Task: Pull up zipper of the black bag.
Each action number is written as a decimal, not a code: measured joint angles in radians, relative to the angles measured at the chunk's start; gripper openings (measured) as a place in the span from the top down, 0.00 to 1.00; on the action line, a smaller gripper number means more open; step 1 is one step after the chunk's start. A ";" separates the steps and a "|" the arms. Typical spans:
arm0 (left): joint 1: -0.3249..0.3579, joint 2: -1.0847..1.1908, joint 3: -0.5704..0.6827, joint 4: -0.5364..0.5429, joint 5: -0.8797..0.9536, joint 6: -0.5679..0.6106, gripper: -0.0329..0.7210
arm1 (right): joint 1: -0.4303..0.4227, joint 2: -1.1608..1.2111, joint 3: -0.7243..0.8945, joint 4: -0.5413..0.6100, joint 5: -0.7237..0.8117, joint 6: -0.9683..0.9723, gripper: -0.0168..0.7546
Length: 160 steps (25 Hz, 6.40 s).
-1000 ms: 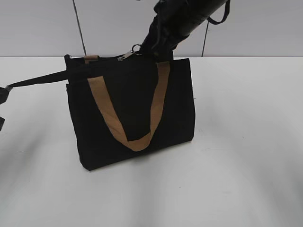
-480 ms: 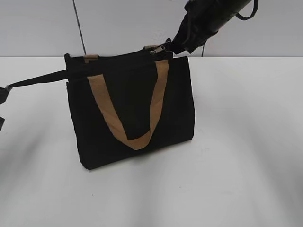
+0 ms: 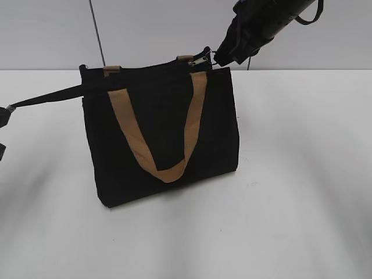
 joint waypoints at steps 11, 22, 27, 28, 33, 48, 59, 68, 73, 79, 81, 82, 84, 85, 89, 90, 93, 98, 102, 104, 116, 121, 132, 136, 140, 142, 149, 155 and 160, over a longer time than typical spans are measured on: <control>0.001 0.000 0.001 0.004 0.134 0.000 0.30 | -0.011 -0.077 0.000 0.011 0.000 0.011 0.44; 0.001 0.000 0.001 0.063 0.271 0.000 0.23 | -0.013 -0.156 0.000 -0.249 0.152 0.116 0.43; 0.001 0.000 0.001 0.163 0.258 0.000 0.29 | -0.013 -0.194 0.000 -0.501 0.158 0.392 0.43; 0.001 0.000 0.001 0.171 0.232 0.000 0.31 | -0.013 -0.202 0.000 -0.554 0.163 0.449 0.43; 0.001 0.000 -0.010 0.149 0.059 -0.047 0.33 | -0.013 -0.246 0.000 -0.721 0.243 0.716 0.43; 0.003 0.000 -0.130 -0.142 -0.454 -0.348 0.34 | -0.014 -0.463 0.073 -0.664 0.267 0.860 0.43; 0.003 -0.004 -0.132 -0.145 -0.468 -0.077 0.39 | -0.014 -0.682 0.403 -0.613 0.128 0.860 0.43; 0.003 -0.080 -0.132 -0.144 -0.094 -0.046 0.39 | -0.014 -0.978 0.739 -0.464 0.062 0.770 0.43; 0.003 -0.081 -0.132 -0.137 0.010 -0.046 0.39 | -0.014 -1.181 0.907 -0.438 0.065 0.753 0.43; 0.003 -0.081 -0.132 -0.138 0.014 -0.045 0.40 | -0.014 -1.384 1.080 -0.388 0.077 0.750 0.43; 0.003 -0.081 -0.132 -0.138 0.014 -0.044 0.40 | -0.014 -1.454 1.114 -0.379 0.111 0.750 0.43; 0.003 -0.081 -0.132 -0.138 0.014 -0.044 0.40 | -0.014 -1.480 1.123 -0.378 0.140 0.750 0.43; 0.003 -0.081 -0.132 -0.139 0.014 -0.044 0.40 | -0.014 -1.537 1.127 -0.378 0.192 0.748 0.43; 0.003 -0.081 -0.132 -0.139 0.014 -0.044 0.40 | -0.014 -1.564 1.128 -0.378 0.214 0.748 0.43; 0.003 -0.081 -0.132 -0.139 0.014 -0.044 0.41 | -0.014 -1.666 1.145 -0.370 0.232 0.747 0.43; 0.003 -0.081 -0.132 -0.139 0.014 -0.044 0.41 | -0.014 -1.695 1.148 -0.367 0.232 0.747 0.43; 0.003 -0.081 -0.132 -0.139 0.017 -0.044 0.41 | -0.014 -1.771 1.150 -0.364 0.232 0.746 0.43; 0.003 -0.081 -0.132 0.053 0.170 -0.044 0.41 | -0.014 -1.817 1.150 -0.362 0.232 0.744 0.43; 0.003 -0.081 -0.132 0.412 0.434 -0.043 0.44 | -0.014 -1.817 1.150 -0.362 0.232 0.743 0.43; 0.003 -0.081 -0.132 0.560 0.505 -0.082 0.45 | -0.014 -1.817 1.150 -0.362 0.232 0.743 0.43; 0.003 -0.098 -0.282 1.722 0.820 -1.770 0.46 | -0.014 -1.817 1.151 -0.362 0.232 0.742 0.43; 0.003 -0.208 -0.343 1.749 1.025 -1.965 0.46 | -0.014 -1.817 1.151 -0.361 0.232 0.742 0.43; 0.003 -0.725 -0.343 1.595 1.154 -1.977 0.46 | -0.014 -1.817 1.151 -0.361 0.229 0.752 0.44; 0.003 -0.836 -0.343 1.595 1.200 -1.977 0.46 | -0.014 -1.817 1.151 -0.360 0.228 0.752 0.44; 0.003 -0.936 -0.326 1.553 1.201 -1.977 0.46 | -0.014 -1.817 1.151 -0.360 0.228 0.760 0.44; 0.003 -0.982 -0.278 1.514 1.203 -1.977 0.46 | -0.014 -1.817 1.151 -0.363 0.227 0.773 0.44; 0.003 -1.092 -0.123 1.444 1.191 -1.962 0.46 | -0.014 -1.817 1.151 -0.382 0.226 0.820 0.44; 0.003 -1.103 -0.085 1.443 1.071 -1.915 0.46 | -0.014 -1.817 1.151 -0.383 0.226 0.827 0.44; 0.003 -1.103 -0.082 1.443 1.057 -1.913 0.48 | -0.014 -1.817 1.151 -0.384 0.226 0.830 0.44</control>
